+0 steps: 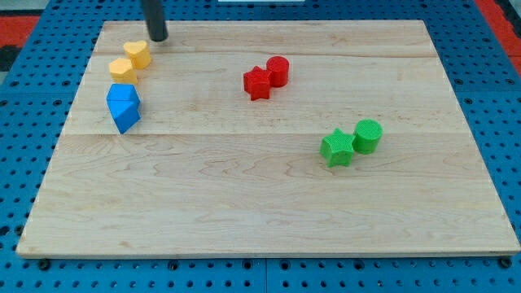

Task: Slide the yellow hexagon to the bottom of the yellow heart

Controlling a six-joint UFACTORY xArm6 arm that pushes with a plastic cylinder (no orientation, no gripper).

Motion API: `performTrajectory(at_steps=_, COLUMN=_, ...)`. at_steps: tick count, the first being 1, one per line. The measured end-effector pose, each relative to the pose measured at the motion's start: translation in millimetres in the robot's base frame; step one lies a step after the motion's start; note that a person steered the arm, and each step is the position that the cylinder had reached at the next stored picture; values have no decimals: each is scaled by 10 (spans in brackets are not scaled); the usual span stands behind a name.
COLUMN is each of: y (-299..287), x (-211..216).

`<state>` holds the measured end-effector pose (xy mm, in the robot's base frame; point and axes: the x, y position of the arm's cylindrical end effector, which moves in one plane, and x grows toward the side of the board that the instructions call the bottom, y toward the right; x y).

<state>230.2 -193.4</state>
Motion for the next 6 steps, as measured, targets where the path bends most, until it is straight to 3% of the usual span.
performTrajectory(at_steps=1, y=-188, x=258)
performTrajectory(at_steps=4, y=-745, x=429)
performTrajectory(at_steps=6, y=-389, x=995)
